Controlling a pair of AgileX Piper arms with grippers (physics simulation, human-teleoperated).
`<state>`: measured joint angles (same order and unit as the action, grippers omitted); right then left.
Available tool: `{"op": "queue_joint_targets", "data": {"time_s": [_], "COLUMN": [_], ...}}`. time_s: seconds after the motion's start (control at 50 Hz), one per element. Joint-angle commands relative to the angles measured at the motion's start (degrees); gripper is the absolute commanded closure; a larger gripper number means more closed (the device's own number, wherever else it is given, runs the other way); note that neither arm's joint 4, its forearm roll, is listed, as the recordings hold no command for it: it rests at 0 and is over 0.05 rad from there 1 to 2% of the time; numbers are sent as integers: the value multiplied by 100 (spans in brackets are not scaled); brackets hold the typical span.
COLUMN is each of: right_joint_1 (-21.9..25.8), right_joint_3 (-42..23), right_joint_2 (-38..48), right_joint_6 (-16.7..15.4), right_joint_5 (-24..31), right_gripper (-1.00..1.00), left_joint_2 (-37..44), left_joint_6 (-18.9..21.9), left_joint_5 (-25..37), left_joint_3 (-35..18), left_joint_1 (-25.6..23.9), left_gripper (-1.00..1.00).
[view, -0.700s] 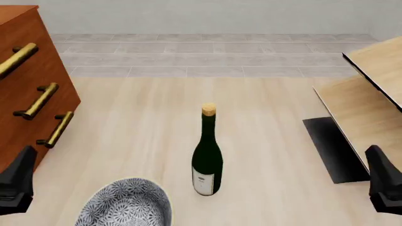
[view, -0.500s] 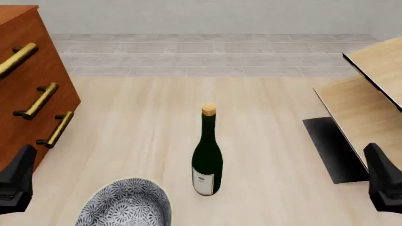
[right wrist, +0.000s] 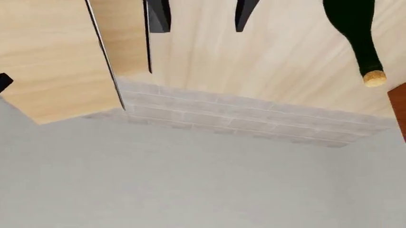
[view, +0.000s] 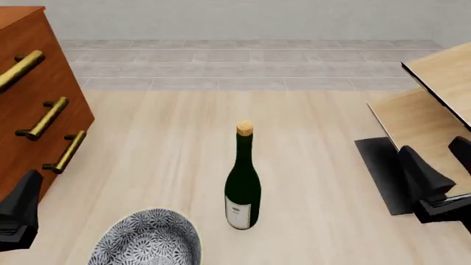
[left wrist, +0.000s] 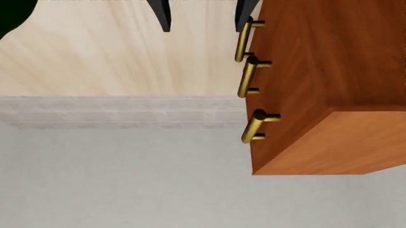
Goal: Put the wine bottle on the wine rack.
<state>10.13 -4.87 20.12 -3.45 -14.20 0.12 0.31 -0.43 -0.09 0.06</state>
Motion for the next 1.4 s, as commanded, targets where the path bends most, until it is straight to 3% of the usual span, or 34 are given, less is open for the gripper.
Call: {"op": "queue_joint_targets", "data": {"time_s": [0.02,0.22,0.66,1.06,1.4], "right_joint_1": [507,927,1833,2611,2854], "right_joint_3": [-237,-452,-875,-1112,-1204], "right_joint_2": [767,1306,1935,2465,2893], "right_joint_6": [-80,-98,119,111,80], "right_joint_5": [-424,-506,-513,-636,-950], "right_gripper": [-100,-100,-100,-100,-100], "left_joint_2": [-7,10,3,25,-1], "left_joint_6": [49,238,200,210,177], "left_joint_5": [59,75,18,86,115], "left_joint_3": [8,6,4,7,8], "left_joint_1": [4,-27,-28,-30,40], "left_gripper": [-100,-100,-100,-100,-100]}}
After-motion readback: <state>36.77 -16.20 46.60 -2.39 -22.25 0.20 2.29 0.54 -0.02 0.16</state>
